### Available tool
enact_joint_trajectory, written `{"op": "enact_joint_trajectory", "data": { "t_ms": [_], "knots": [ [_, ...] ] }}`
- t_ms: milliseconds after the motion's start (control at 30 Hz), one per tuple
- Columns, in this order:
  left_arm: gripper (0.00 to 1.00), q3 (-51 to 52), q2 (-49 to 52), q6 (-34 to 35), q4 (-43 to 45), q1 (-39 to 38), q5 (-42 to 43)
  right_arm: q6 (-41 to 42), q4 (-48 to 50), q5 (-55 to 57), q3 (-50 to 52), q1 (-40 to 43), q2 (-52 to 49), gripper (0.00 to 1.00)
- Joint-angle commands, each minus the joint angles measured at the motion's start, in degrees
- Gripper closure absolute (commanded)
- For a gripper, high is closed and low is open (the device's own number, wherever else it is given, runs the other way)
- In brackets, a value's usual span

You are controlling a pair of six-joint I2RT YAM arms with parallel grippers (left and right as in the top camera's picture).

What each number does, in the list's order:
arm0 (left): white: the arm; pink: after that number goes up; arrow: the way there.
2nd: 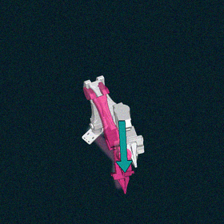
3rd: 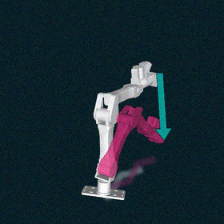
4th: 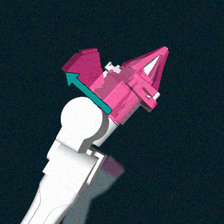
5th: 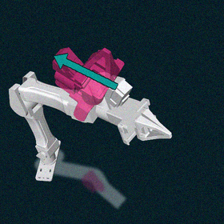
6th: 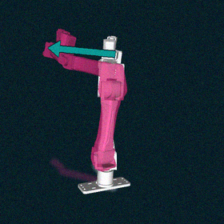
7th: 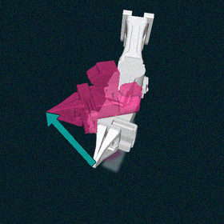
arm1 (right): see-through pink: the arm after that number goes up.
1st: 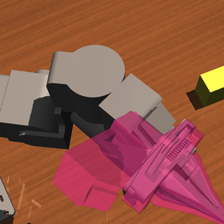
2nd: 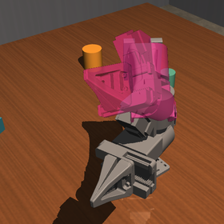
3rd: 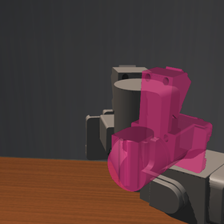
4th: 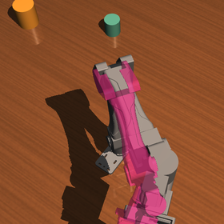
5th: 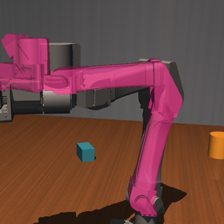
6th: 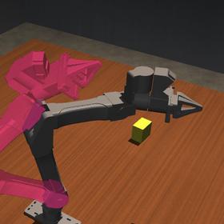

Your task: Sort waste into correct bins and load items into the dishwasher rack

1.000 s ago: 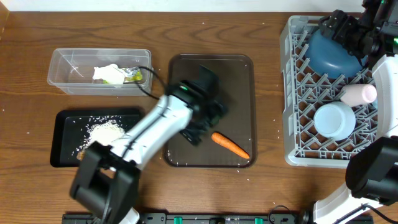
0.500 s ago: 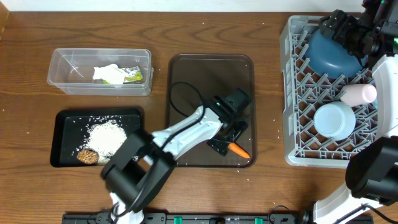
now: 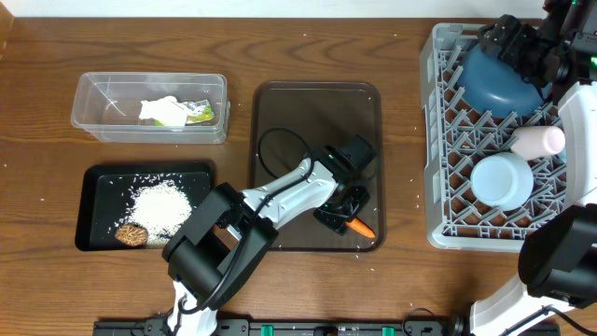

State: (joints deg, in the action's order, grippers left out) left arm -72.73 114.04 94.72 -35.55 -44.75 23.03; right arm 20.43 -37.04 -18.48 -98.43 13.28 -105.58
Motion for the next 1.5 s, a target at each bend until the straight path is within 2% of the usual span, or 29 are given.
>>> {"op": "enact_joint_trajectory", "data": {
  "t_ms": [0,300,533,800,900,1067,1300,1367,1467],
  "knots": [
    [0.44,0.39,2.01,-0.07,-0.63,-0.04,-3.04,0.33,-0.04,-0.39,-0.02,0.96,0.24,0.01],
    [0.43,0.39,2.01,-2.73,-1.9,3.23,-4.66,0.33,-0.04,-0.39,-0.02,0.96,0.24,0.01],
    [0.57,0.39,2.01,-2.73,-1.86,3.17,-4.44,0.33,-0.04,-0.39,-0.02,0.96,0.24,0.01],
    [0.58,0.37,1.99,-3.17,-1.79,3.23,-3.34,0.33,-0.04,-0.39,-0.02,0.96,0.24,0.01],
    [0.61,0.28,1.99,-4.24,-1.42,3.52,-2.69,0.33,-0.04,-0.39,-0.02,0.96,0.24,0.01],
    [0.73,0.22,1.31,-5.11,-1.51,4.35,-2.69,0.33,-0.04,-0.39,-0.02,0.96,0.24,0.01],
    [0.75,0.22,-0.66,-7.37,-1.4,4.76,-3.28,0.33,-0.04,-0.39,-0.02,0.96,0.24,0.01],
    [0.81,0.22,-1.22,-8.41,-1.44,5.18,-3.63,0.33,-0.04,-0.39,-0.02,0.96,0.24,0.01],
    [0.81,0.2,-2.32,-10.45,-1.46,6.49,-3.61,0.33,-0.04,-0.39,-0.02,0.96,0.24,0.01]
  ]
}}
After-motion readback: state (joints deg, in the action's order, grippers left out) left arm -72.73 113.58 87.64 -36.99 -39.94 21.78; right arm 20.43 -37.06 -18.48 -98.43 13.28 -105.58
